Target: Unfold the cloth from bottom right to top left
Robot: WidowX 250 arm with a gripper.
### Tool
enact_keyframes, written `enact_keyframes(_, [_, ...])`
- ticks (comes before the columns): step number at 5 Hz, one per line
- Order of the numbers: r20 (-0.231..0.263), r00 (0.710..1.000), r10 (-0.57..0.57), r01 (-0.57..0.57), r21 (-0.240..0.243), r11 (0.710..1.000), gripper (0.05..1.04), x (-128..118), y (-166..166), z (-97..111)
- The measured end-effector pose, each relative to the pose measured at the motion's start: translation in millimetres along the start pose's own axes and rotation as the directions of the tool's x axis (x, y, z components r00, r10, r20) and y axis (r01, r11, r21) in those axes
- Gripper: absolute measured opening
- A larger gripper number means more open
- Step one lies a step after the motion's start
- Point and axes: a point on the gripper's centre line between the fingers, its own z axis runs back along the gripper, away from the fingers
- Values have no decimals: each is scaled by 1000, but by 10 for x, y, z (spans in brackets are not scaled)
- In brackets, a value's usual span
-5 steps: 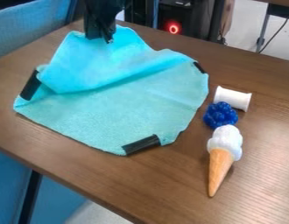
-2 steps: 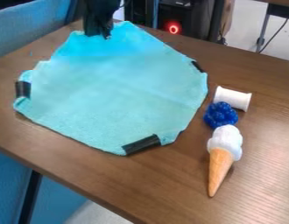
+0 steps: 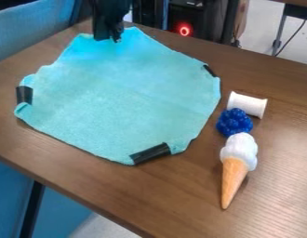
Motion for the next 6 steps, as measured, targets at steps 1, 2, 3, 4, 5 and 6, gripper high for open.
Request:
enact_keyframes(1, [-3, 1000, 14, -14, -2, 1000, 258, 3, 85, -54])
enact_keyframes(2, [5, 1000, 30, -31, 4, 1000, 504, 32, 149, -72])
enact_keyframes(3, [24, 998, 53, -53, 10, 999, 810, 49, 222, -26])
enact_keyframes(4, [13, 999, 48, -48, -15, 999, 1011, 16, 147, -95])
enact_keyframes(5, [20, 1000, 17, -16, -43, 999, 1007, -11, -112, -45])
enact_keyframes(6, [95, 995, -20, 27, -68, 997, 1001, -16, -465, 478])
